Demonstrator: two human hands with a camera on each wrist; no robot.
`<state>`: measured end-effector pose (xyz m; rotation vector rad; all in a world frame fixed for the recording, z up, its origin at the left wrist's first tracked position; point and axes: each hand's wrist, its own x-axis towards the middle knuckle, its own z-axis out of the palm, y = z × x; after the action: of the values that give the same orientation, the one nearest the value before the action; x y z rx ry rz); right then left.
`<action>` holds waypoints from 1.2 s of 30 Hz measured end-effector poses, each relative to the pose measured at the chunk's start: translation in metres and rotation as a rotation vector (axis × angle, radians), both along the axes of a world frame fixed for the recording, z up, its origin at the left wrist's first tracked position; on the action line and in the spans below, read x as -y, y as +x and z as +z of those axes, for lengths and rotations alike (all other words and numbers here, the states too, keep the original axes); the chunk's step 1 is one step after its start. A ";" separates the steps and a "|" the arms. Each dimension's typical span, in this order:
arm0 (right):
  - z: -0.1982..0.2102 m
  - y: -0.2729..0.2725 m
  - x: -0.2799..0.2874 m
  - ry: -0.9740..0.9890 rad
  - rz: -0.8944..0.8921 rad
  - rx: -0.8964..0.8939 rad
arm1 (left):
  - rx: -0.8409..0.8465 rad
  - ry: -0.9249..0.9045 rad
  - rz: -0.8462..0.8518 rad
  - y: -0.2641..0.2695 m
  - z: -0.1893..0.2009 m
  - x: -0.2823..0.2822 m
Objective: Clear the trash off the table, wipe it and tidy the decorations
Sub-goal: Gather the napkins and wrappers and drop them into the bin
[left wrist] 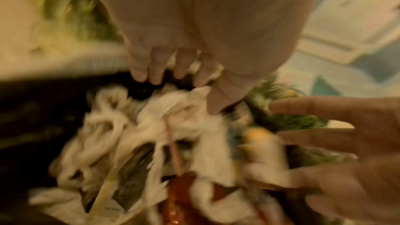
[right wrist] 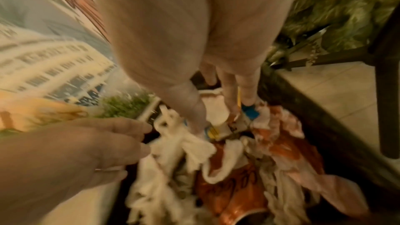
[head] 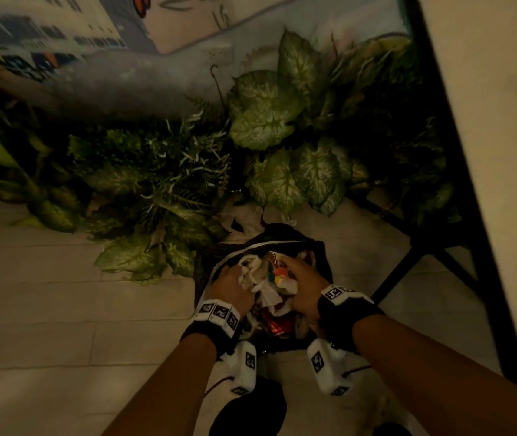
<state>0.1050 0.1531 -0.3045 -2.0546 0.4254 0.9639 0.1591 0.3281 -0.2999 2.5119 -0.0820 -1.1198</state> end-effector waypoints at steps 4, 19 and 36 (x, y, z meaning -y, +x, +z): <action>0.058 -0.011 0.001 0.019 -0.025 0.045 | 0.036 -0.034 0.098 -0.007 0.061 0.003; 0.363 -0.169 0.230 0.070 0.001 0.447 | 0.230 -0.722 0.502 -0.096 0.321 0.193; 0.396 -0.317 0.491 -0.427 -0.516 0.242 | 0.270 -0.526 -0.277 -0.139 0.348 0.432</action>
<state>-0.2117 -0.3375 0.0910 -2.2278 1.0363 0.3253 0.0198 -0.1043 0.0481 2.1872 -0.7185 -0.7186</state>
